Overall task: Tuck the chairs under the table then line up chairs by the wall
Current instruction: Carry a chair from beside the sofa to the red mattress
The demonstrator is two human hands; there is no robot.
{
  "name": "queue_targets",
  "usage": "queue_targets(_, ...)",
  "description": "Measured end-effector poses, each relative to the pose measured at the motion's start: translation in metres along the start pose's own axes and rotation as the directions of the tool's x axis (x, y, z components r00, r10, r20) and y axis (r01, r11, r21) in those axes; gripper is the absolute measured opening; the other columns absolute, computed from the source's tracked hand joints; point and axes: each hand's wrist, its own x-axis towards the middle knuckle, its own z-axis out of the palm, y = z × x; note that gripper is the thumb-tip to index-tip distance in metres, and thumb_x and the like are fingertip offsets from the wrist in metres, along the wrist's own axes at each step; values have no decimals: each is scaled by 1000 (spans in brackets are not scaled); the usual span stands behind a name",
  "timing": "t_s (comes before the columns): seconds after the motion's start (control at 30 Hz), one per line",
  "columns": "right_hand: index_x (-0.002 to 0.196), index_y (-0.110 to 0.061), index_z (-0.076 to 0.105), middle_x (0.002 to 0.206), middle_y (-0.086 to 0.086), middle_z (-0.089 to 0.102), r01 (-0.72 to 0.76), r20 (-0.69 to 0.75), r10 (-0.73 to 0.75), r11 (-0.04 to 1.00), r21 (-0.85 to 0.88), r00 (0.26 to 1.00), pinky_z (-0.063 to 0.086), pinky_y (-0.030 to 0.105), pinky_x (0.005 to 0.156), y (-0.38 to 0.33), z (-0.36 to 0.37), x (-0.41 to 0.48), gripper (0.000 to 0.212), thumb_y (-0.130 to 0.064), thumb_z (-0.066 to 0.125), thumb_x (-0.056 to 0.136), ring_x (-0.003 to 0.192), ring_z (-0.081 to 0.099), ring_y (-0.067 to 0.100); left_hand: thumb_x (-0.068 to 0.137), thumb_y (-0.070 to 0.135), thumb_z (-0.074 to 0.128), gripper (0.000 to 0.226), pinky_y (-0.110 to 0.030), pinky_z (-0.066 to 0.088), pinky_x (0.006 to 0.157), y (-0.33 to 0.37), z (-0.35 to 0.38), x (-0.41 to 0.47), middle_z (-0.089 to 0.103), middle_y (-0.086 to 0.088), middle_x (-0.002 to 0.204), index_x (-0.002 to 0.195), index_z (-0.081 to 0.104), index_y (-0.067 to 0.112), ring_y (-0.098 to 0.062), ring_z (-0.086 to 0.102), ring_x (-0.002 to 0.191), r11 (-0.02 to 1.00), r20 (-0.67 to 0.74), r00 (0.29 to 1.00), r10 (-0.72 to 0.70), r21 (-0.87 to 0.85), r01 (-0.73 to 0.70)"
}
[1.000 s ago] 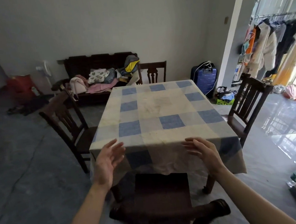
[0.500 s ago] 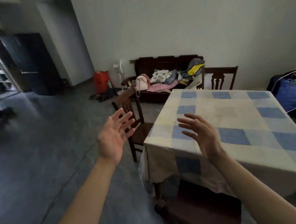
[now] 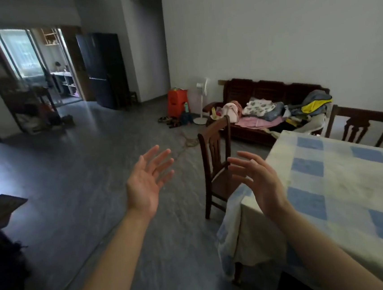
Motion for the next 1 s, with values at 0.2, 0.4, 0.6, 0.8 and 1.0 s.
queue_targets(0.2,126,-25,71,129,13,72,30,32,-30,999,-9,999,57,37,91,31,71,84,32,-32,54,100,119,68,34,104,45,38,47,-53,46,106,20,-61,77,70,-12,135,132,66,19,-29,67,122,1000,0,1000,10,4,-10)
queue_targets(0.4,134,-18,64,132,12,71,36,68,-35,999,-15,997,53,42,95,60,111,160,38,-33,51,102,122,67,32,103,44,39,46,-49,48,103,27,-105,145,70,-11,134,129,66,20,-29,66,123,1000,-24,999,32,1,-32)
queue_targets(0.6,131,-24,67,133,12,70,39,86,-40,999,10,996,53,43,96,104,136,245,36,-35,52,101,122,66,32,105,42,36,44,-46,49,100,14,-141,231,71,-11,133,126,68,20,-28,67,120,1000,-44,999,22,-2,-22)
queue_targets(0.8,130,-22,67,132,13,70,20,71,-24,998,65,997,54,44,97,164,139,357,37,-38,57,98,122,67,33,105,40,36,43,-51,47,103,-13,-163,348,72,-11,131,126,67,19,-26,70,116,999,-63,998,5,37,-2)
queue_targets(1.0,132,-14,64,130,15,71,34,2,-35,992,125,999,54,44,97,201,125,504,41,-33,55,97,120,67,34,105,39,36,45,-51,45,107,-24,-145,498,72,-11,131,130,65,17,-28,67,120,994,-43,999,-21,107,25)
